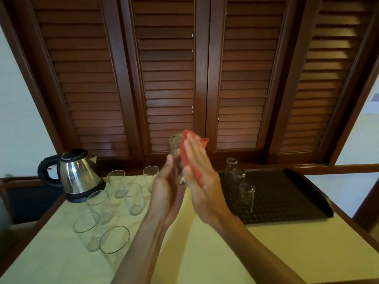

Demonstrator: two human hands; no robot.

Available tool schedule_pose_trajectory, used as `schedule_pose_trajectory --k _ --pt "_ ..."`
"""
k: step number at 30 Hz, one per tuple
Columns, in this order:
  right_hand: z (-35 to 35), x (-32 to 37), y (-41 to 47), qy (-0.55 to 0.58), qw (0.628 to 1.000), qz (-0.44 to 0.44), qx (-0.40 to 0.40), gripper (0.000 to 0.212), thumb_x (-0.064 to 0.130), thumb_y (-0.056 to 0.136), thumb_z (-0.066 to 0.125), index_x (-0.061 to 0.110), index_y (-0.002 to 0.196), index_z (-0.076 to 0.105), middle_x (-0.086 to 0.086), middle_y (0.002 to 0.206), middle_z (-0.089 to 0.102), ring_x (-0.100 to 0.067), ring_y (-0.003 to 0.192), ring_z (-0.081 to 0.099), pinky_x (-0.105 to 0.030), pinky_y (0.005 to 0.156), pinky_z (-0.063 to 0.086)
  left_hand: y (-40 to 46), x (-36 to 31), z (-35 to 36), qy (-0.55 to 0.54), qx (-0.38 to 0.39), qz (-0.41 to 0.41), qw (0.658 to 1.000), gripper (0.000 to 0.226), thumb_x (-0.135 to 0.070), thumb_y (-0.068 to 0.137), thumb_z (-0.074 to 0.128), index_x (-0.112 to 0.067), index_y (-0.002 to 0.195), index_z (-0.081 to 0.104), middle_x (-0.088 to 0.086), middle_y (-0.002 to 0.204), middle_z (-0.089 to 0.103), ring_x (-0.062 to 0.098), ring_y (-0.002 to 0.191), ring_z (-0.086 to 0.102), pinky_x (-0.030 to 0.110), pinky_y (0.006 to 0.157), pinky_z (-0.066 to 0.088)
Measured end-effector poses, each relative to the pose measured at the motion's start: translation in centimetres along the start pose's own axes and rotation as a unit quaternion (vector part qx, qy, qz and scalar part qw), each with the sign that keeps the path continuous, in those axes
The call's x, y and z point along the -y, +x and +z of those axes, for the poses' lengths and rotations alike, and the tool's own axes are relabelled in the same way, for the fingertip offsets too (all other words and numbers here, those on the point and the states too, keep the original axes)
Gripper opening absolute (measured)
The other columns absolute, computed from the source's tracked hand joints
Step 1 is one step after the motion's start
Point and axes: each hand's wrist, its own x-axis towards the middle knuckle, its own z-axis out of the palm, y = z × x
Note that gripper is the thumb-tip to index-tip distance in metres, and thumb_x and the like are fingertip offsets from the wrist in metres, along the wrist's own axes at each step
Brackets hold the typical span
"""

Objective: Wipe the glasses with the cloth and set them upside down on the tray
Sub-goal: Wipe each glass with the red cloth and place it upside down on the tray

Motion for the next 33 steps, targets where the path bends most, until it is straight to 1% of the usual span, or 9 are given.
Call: schedule_pose_trajectory --k 3,6,11,16,20,22,25,30,33 --pt "0.0 -1.1 -2.9 0.000 0.999 -0.048 0.025 0.061 0.049 0.106 0.035 0.018 0.158 0.027 0.013 0.167 0.022 -0.017 0.156 0.014 -0.041 0.127 0.017 0.4 -0.9 -0.3 -0.026 -0.018 -0.001 0.999 0.056 -0.045 0.102 0.045 -0.010 0.143 0.060 0.016 0.136 0.069 0.029 0.133 0.063 0.042 0.105 0.049" --pt "-0.6 -0.4 -1.1 0.126 0.989 0.073 -0.031 0.065 0.055 0.102 0.039 0.026 0.158 0.023 0.028 0.157 0.036 -0.019 0.149 0.031 -0.039 0.118 0.039 -0.2 -0.5 0.4 0.048 0.022 0.013 0.999 0.056 -0.048 0.098 0.043 -0.014 0.137 0.066 0.010 0.126 0.075 0.021 0.117 0.072 0.033 0.087 0.059" --pt "0.3 0.0 -2.1 -0.015 0.998 -0.046 0.032 0.064 0.051 0.106 0.031 0.013 0.157 0.027 0.007 0.168 0.018 -0.016 0.157 0.009 -0.037 0.128 0.010 0.4 -1.1 0.0 0.022 -0.005 0.018 1.000 0.049 -0.047 0.102 0.048 -0.016 0.130 0.073 0.015 0.139 0.068 0.028 0.136 0.060 0.049 0.116 0.043" --pt "-0.3 -0.2 -0.5 0.060 0.996 0.044 -0.049 0.057 0.048 0.104 0.038 0.027 0.156 0.026 0.016 0.167 0.018 -0.006 0.155 0.010 -0.048 0.127 0.014 0.1 0.1 0.2 0.082 -0.010 -0.005 0.997 0.046 -0.043 0.104 0.043 -0.020 0.134 0.069 0.004 0.129 0.075 0.024 0.127 0.067 0.040 0.095 0.053" --pt "0.4 0.7 -0.8 -0.052 0.998 -0.032 0.005 0.057 0.036 0.104 0.037 0.013 0.156 0.032 0.005 0.167 0.024 -0.012 0.156 0.014 -0.045 0.128 0.010 -0.2 0.0 0.7 -0.003 -0.016 -0.032 0.999 0.056 -0.053 0.104 0.037 -0.017 0.135 0.066 0.010 0.136 0.071 0.025 0.132 0.064 0.039 0.105 0.051" --pt "0.2 0.0 -2.8 -0.013 0.999 -0.030 0.022 0.058 0.039 0.105 0.039 0.017 0.157 0.030 0.012 0.165 0.029 -0.015 0.154 0.021 -0.039 0.126 0.021 -0.2 -0.9 0.6 0.001 -0.001 -0.008 1.000 0.062 -0.056 0.099 0.042 -0.012 0.130 0.070 0.012 0.129 0.073 0.027 0.127 0.067 0.040 0.101 0.053" --pt "-0.7 -0.1 -1.4 0.127 0.987 0.096 -0.026 0.058 0.040 0.103 0.040 0.025 0.158 0.028 0.018 0.154 0.045 -0.014 0.143 0.042 -0.034 0.111 0.046 -0.2 -0.5 0.5 0.025 0.017 -0.005 1.000 0.056 -0.050 0.099 0.045 -0.011 0.128 0.072 0.010 0.119 0.077 0.022 0.109 0.074 0.035 0.085 0.062" --pt "-0.1 0.5 -1.9 0.047 0.999 -0.014 0.005 0.056 0.037 0.105 0.039 0.016 0.157 0.028 0.004 0.167 0.025 -0.013 0.155 0.017 -0.041 0.126 0.017 0.2 -0.7 0.5 0.021 0.008 0.027 0.999 0.049 -0.047 0.106 0.044 -0.017 0.131 0.073 0.014 0.139 0.068 0.029 0.136 0.060 0.043 0.110 0.049" --pt "-0.5 -0.5 -2.6 0.117 0.993 0.035 -0.002 0.067 0.062 0.100 0.040 0.030 0.157 0.026 0.012 0.166 0.026 -0.010 0.154 0.022 -0.045 0.125 0.023 0.7 -0.4 0.0 0.056 -0.017 0.050 0.997 0.061 -0.056 0.096 0.055 -0.012 0.136 0.068 0.019 0.131 0.071 0.038 0.126 0.065 0.040 0.096 0.058"
